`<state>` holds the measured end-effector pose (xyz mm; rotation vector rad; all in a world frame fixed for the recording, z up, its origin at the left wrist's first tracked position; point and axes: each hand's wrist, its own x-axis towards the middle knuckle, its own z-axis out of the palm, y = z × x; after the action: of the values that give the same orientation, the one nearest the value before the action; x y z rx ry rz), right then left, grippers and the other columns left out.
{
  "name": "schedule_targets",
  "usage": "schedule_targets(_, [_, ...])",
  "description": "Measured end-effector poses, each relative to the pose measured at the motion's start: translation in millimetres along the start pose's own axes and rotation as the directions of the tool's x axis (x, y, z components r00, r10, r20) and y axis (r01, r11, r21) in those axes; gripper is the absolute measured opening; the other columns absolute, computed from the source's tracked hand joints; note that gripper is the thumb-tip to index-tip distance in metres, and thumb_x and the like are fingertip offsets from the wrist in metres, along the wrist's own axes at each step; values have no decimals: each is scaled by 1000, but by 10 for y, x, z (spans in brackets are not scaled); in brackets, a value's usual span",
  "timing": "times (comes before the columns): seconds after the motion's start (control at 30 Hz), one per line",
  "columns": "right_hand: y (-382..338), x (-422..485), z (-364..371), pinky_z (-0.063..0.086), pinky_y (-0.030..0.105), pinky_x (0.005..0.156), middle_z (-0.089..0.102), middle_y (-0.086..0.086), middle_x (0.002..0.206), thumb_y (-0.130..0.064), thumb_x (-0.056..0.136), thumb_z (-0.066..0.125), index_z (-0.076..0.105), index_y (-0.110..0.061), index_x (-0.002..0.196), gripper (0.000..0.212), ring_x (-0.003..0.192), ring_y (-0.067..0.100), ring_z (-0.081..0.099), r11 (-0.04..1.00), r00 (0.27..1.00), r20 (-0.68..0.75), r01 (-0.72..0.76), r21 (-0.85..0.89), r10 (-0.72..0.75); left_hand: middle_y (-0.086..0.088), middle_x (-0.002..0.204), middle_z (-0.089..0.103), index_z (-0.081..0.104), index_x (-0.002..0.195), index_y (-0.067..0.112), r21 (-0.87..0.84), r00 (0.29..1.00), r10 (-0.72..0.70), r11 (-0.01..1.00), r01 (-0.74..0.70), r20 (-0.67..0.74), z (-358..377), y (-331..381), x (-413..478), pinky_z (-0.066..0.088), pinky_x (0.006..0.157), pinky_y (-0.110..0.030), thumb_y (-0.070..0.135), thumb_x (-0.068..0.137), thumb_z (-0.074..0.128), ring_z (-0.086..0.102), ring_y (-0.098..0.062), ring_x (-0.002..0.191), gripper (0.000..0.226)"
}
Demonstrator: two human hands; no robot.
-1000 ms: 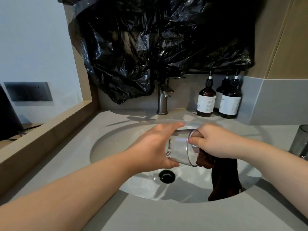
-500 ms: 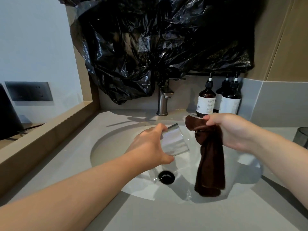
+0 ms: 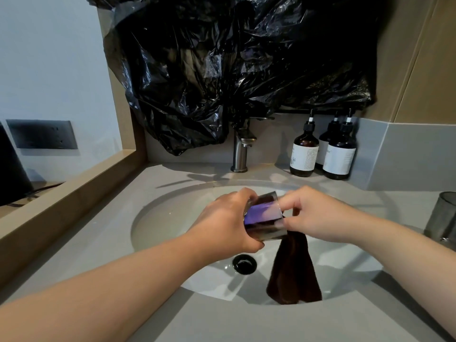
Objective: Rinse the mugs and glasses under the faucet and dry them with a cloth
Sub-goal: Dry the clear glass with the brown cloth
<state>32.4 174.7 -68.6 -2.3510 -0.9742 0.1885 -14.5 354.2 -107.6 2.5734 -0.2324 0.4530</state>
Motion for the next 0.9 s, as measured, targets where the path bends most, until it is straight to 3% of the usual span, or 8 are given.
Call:
schedule_targets(0.1, [3,76,100,32,8,63,57,-11,84,-11,75,76,70,-32,81,23,69,-10,46,998,944,-324,54,-45,-65,13,105,54,40,124,33,-25,1000,-31,999,31,0,-30,-27,19,49,82,-28,41,63,81,53,-12,96,74])
schedule_targets(0.17, [44,64,25,36,6,66,60,-9,90,-18,80,72,69,-34,85,16,67,-11,49,993,923,-383,74,96,-32,13,102,54,40,124,33,-34,998,-63,997,63,1,-51,-53,29,48,78,-25,43,63,81,54,-11,94,74])
schedule_targets(0.27, [97,-11,-156,44,17,89,62,-13,116,-24,79,69,62,-42,111,38,97,-8,57,950,997,-50,71,304,-58,12,101,57,41,121,35,-92,994,-106,990,109,36,-53,-74,40,51,74,-25,43,62,82,57,-9,89,73])
schedule_targets(0.37, [58,-52,-174,36,16,103,53,-26,131,-9,76,72,44,-52,126,72,122,-7,46,984,958,250,103,147,-138,13,97,58,42,114,37,-172,991,-120,976,129,64,-75,-84,43,54,70,-21,40,62,83,60,-5,84,67])
schedule_targets(0.47, [-11,-70,-92,39,17,98,53,-19,128,-3,78,69,34,-64,121,82,116,-2,49,979,955,262,173,-108,-139,15,96,59,43,119,36,-145,997,-39,988,49,68,-61,-38,12,54,78,-24,39,60,84,60,-6,87,72])
schedule_targets(0.57, [11,-56,-10,39,28,103,47,-16,136,-6,77,66,38,-53,134,79,122,5,45,952,943,313,190,-241,-109,12,102,59,41,128,33,-62,995,33,998,-27,94,-34,12,-24,52,85,-28,40,60,82,58,-11,92,79])
schedule_targets(0.67, [31,-26,-16,43,36,101,54,-13,131,-15,75,69,49,-38,130,63,119,12,52,950,935,350,155,-270,-53,11,102,57,39,131,31,-17,992,51,999,-50,118,-37,23,-29,52,85,-29,41,62,81,57,-13,92,82])
schedule_targets(0.9, [38,-116,-305,50,31,86,67,-8,95,-15,80,72,66,-28,103,28,91,7,61,974,971,237,49,-220,4,18,104,43,33,136,35,71,993,24,997,-32,116,-96,-60,-7,38,81,-22,47,67,78,45,-10,96,83])
